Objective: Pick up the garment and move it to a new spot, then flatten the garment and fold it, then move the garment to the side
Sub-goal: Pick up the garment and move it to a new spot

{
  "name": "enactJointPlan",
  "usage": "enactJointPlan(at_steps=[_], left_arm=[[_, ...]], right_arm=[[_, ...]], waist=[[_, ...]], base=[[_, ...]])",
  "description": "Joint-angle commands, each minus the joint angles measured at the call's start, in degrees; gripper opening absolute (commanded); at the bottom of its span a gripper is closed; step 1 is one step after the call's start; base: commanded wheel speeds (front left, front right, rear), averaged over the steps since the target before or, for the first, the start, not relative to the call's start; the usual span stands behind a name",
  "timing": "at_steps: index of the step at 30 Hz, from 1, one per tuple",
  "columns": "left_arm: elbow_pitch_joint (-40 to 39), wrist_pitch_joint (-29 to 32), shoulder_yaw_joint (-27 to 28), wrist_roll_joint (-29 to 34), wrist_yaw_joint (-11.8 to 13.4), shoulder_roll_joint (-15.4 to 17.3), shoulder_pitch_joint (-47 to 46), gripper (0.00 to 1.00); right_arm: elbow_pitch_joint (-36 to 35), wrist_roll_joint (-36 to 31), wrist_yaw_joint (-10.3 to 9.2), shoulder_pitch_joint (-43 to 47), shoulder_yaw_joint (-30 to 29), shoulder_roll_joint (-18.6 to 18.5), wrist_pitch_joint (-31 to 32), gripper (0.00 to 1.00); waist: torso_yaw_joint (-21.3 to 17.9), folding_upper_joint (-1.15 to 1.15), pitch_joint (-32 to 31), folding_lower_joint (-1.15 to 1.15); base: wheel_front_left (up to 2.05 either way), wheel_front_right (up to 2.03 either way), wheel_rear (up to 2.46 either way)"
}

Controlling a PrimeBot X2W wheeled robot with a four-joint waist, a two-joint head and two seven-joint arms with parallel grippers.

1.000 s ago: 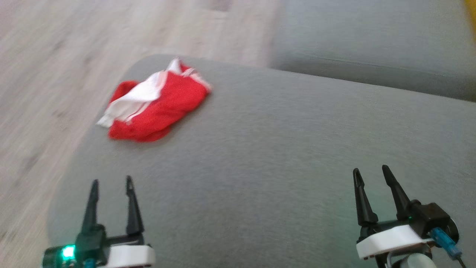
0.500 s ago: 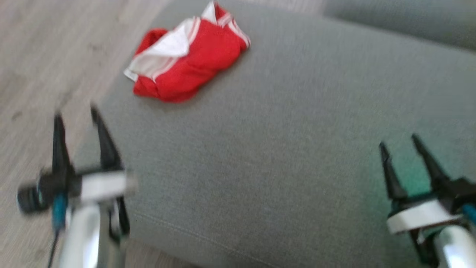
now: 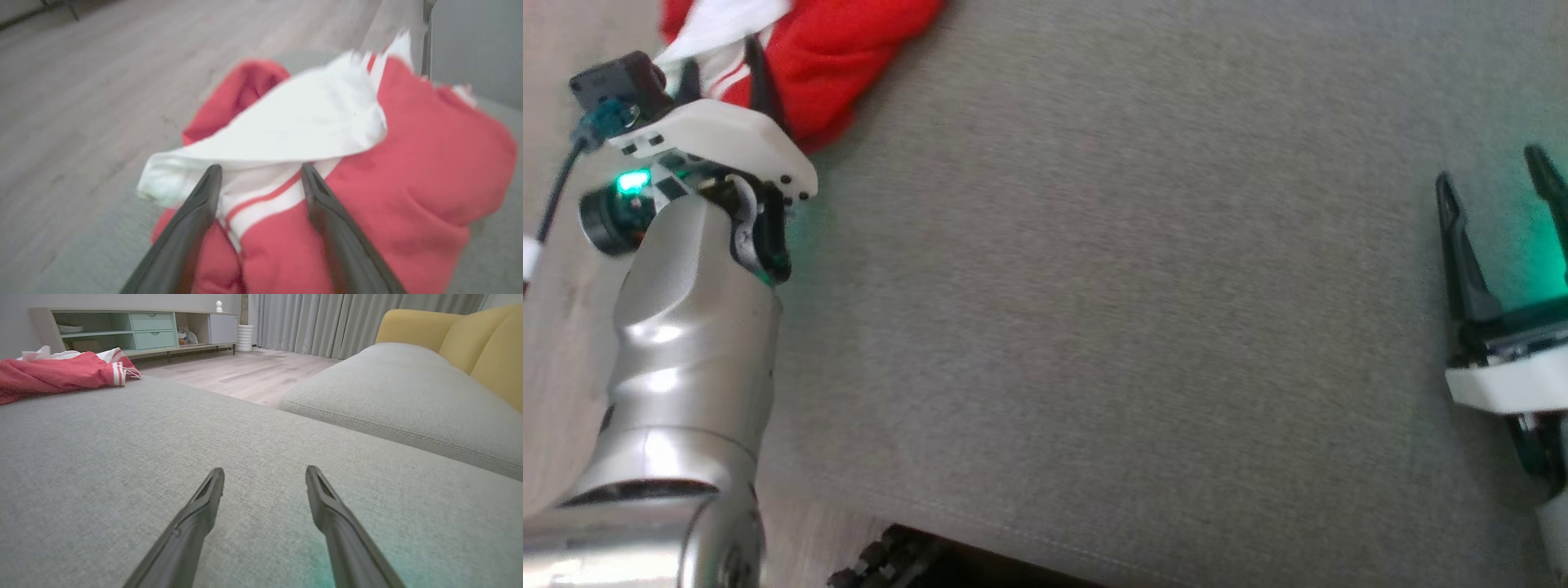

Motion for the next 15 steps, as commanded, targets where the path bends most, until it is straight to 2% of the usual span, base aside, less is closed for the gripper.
enactJointPlan(at_steps=[1,3,4,5,6,8,11,15], left_arm=[[3.4,3.2,1.9,-1.0,-0.8,3.3,-1.0,1.00],[6.7,3.7,2.0,-1.5,-1.6,3.6,-2.3,1.00],[7.4,2.5,2.5,-2.2,-2.2,3.7,-2.6,0.47],[7.9,0.6,3.0,-2.9,-2.9,3.6,-2.9,0.00],[7.9,0.6,3.0,-2.9,-2.9,3.6,-2.9,0.00],[8.0,-4.4,3.0,-3.0,-4.1,3.6,-3.6,0.00],[6.8,-11.0,1.4,-1.0,-4.4,4.5,-5.2,0.00],[2.1,-12.6,-1.8,2.9,-5.0,5.7,-7.5,0.00]], right_arm=[[0.1,-0.7,0.37,-0.1,0.9,-0.7,0.0,1.00],[0.0,-0.7,0.37,-0.4,0.7,-0.4,0.0,1.00],[0.1,-0.8,0.37,-0.6,0.7,-0.2,0.0,1.00],[0.1,-0.8,0.37,-0.6,0.7,0.2,0.0,1.00],[0.1,-0.8,0.37,-0.6,0.7,0.2,0.0,1.00],[0.2,-1.0,0.37,-0.5,0.6,0.8,0.0,1.00],[1.1,-1.0,0.37,-0.4,1.1,2.0,0.0,1.00],[2.5,-0.4,0.37,-0.1,2.6,4.5,0.0,1.00]], waist=[[-3.3,0.00,3.1,-0.01],[-3.9,0.00,3.4,-0.01],[-4.2,0.00,3.4,-0.01],[-4.5,0.00,3.3,-0.01],[-4.5,0.00,3.3,-0.01],[-4.6,0.00,2.5,-0.01],[-5.0,0.00,-0.1,-0.01],[-6.5,0.00,-6.1,-0.01]], base=[[0.00,0.00,0.00],[0.00,0.00,0.00],[0.00,0.00,0.00],[0.00,0.00,0.00],[0.00,0.00,0.00],[0.00,0.00,0.00],[0.00,0.00,0.00],[0.00,0.00,0.00]])
